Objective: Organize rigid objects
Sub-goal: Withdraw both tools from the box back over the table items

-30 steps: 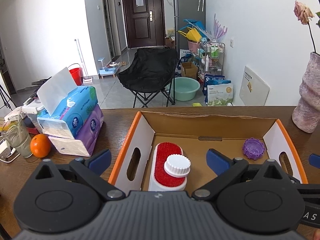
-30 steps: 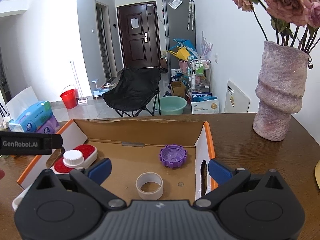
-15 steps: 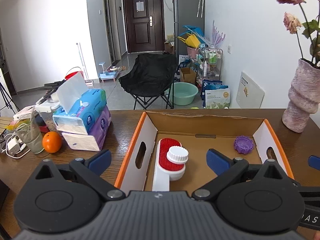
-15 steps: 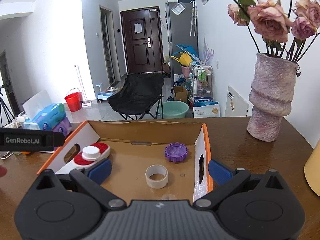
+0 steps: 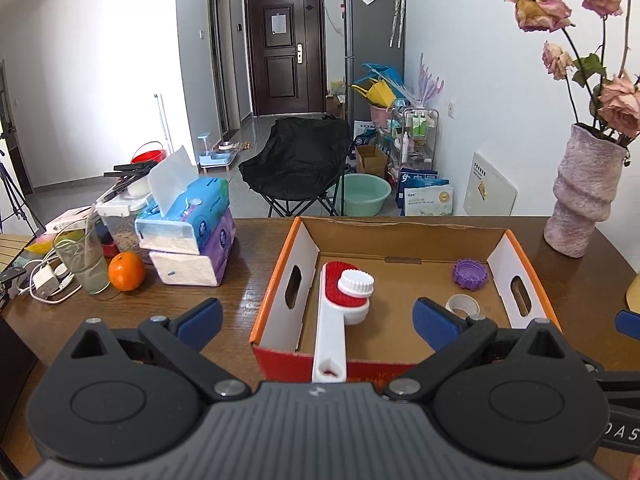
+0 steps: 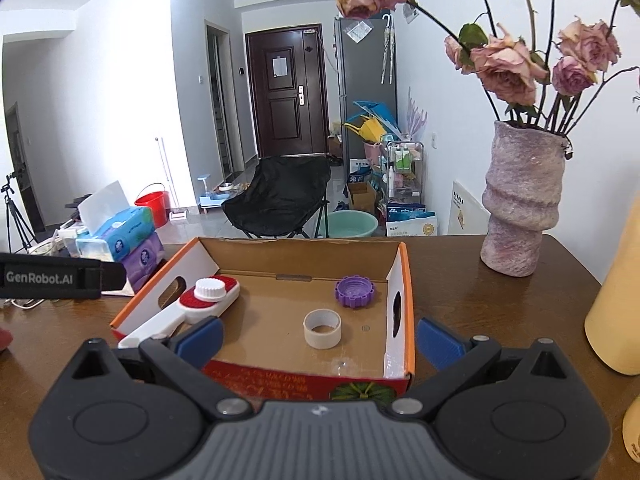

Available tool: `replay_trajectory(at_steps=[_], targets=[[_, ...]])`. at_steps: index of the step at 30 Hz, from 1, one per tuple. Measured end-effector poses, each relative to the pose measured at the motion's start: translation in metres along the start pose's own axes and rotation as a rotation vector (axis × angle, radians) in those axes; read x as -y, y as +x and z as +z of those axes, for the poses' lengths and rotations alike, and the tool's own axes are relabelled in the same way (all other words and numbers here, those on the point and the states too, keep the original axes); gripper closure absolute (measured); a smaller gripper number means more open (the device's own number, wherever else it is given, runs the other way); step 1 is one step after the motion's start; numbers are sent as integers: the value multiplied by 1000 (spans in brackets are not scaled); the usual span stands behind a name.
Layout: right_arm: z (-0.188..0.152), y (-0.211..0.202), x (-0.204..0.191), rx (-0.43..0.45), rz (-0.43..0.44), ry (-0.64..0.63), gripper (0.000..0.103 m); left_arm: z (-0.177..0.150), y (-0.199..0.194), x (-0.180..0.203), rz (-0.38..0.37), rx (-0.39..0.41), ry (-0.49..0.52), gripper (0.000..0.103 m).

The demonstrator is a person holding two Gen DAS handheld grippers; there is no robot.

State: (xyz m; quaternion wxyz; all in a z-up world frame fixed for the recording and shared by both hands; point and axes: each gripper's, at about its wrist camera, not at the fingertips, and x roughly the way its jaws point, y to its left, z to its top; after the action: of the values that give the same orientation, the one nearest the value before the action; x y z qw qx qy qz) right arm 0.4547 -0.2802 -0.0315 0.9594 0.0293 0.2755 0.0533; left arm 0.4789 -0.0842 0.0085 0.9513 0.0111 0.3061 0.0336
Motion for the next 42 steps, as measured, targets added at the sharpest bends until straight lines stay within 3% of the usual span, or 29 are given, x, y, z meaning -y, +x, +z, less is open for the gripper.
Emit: replay_trajectory(at_steps=[24, 42], targets=[[-64, -105, -2, 54, 3, -11, 0, -72, -88, -26, -26, 72, -21, 0], [-104, -159, 8, 84, 8, -2, 0, -120, -136, -43, -25, 109, -47, 0]])
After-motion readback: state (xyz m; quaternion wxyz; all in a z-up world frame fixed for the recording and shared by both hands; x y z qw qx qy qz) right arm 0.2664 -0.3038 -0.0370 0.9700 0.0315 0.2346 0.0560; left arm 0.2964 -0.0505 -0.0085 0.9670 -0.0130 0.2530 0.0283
